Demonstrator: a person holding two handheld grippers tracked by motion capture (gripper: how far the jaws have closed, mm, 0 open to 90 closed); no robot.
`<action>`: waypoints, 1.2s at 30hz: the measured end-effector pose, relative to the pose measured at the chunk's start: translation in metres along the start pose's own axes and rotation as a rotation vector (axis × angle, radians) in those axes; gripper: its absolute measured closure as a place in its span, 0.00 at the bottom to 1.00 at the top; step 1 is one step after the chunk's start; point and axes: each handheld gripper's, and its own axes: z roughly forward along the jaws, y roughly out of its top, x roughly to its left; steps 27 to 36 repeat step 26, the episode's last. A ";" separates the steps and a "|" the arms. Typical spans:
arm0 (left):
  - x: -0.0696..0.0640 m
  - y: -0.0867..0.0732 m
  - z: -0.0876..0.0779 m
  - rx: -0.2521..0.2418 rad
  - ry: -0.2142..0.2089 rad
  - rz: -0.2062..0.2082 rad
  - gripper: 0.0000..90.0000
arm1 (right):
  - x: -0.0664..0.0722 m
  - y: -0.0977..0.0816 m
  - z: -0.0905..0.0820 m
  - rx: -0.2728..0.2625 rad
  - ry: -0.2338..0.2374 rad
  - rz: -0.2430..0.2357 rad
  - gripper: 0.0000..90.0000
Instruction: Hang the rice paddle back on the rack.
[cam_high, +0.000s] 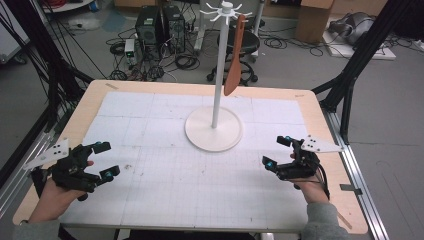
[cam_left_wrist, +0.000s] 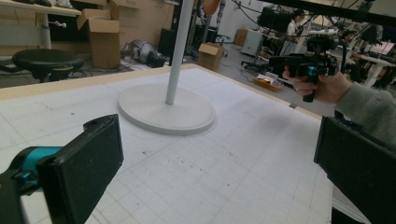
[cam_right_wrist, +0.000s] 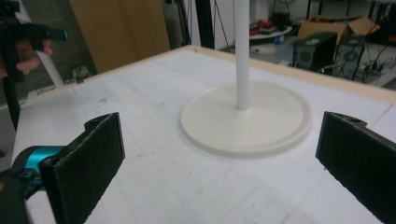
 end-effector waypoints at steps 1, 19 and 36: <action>0.000 0.000 0.000 0.000 0.002 0.000 0.02 | 0.000 -0.003 0.000 0.009 -0.004 0.010 0.00; 0.000 -0.001 0.001 0.014 0.025 0.020 0.02 | -0.007 -0.028 -0.021 -0.061 -0.082 0.103 0.00; 0.001 -0.003 0.002 0.023 0.038 0.027 0.02 | -0.006 -0.028 -0.020 -0.069 -0.070 0.099 0.00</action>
